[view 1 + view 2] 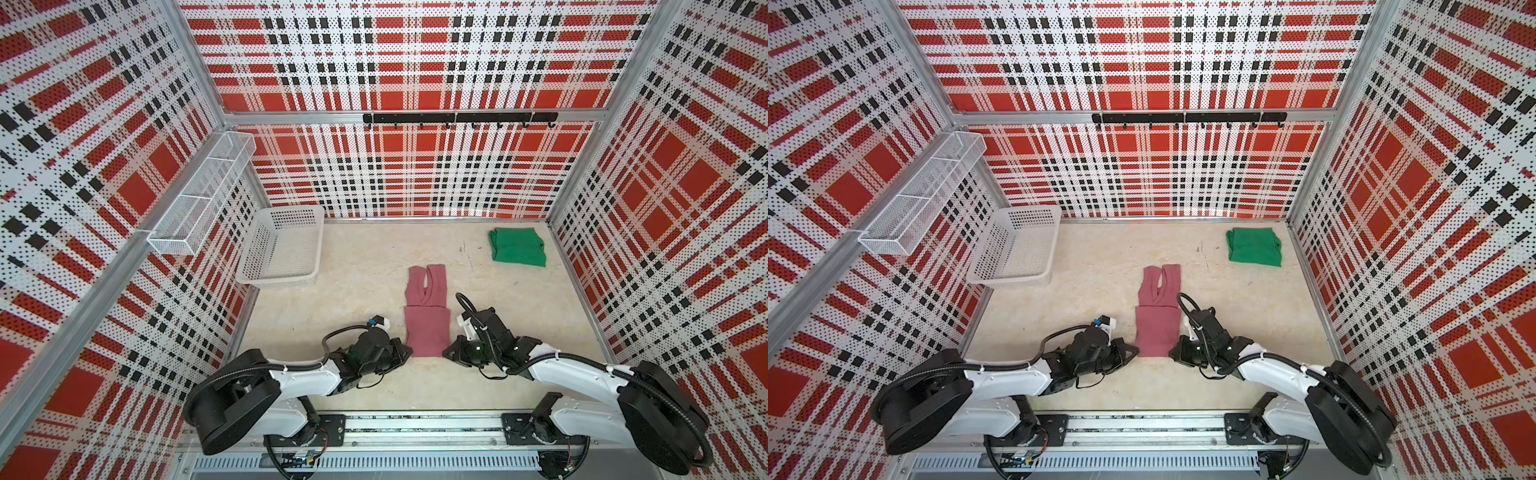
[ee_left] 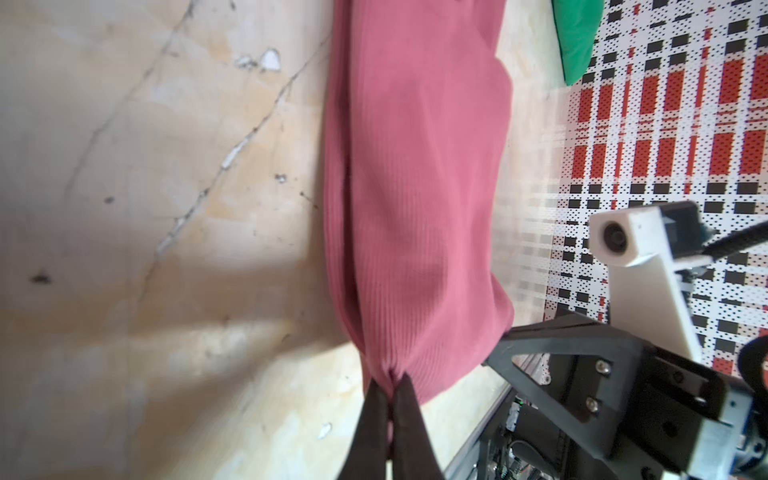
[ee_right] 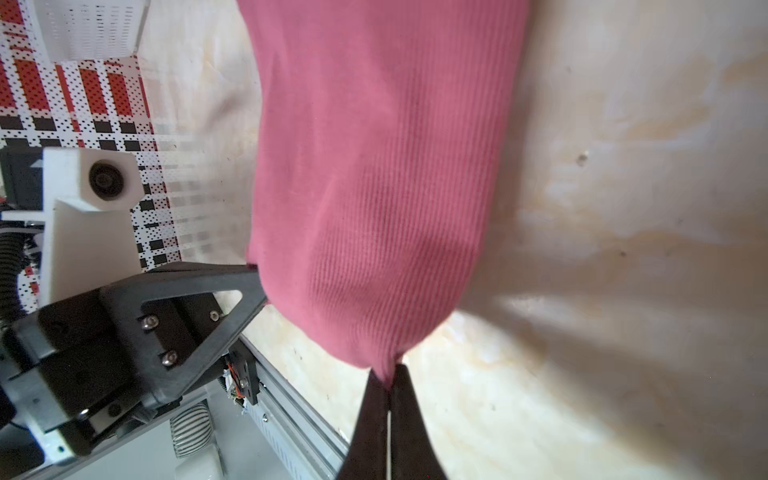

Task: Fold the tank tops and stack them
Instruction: 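Fold the pinched edge over toward the far end with both grippers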

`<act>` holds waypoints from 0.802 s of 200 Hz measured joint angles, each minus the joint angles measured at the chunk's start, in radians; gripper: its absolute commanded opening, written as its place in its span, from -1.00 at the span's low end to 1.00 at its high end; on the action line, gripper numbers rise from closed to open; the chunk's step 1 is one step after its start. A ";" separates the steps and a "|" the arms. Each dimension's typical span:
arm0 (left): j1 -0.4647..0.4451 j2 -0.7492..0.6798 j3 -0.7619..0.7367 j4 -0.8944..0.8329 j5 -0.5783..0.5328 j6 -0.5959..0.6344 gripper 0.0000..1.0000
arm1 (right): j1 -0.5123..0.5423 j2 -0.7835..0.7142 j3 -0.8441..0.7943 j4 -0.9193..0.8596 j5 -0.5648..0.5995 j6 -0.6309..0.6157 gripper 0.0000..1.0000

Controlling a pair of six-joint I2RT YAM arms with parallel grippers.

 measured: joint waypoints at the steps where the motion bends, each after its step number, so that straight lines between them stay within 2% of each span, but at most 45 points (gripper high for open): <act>1: -0.001 -0.003 0.005 -0.008 -0.001 0.000 -1.00 | 0.000 -0.001 0.002 -0.004 0.001 0.002 -1.00; 34: -0.001 -0.074 0.127 -0.141 -0.032 0.047 -1.00 | 0.000 -0.026 0.144 -0.186 0.047 -0.105 -1.00; 68: 0.034 -0.076 0.220 -0.234 -0.035 0.124 -1.00 | -0.011 0.007 0.304 -0.323 0.097 -0.229 -1.00; 123: 0.154 -0.002 0.341 -0.305 0.010 0.269 -1.00 | -0.102 0.164 0.503 -0.414 0.100 -0.409 -1.00; 160: 0.238 0.107 0.431 -0.314 0.050 0.365 -1.00 | -0.163 0.278 0.629 -0.443 0.087 -0.514 -1.00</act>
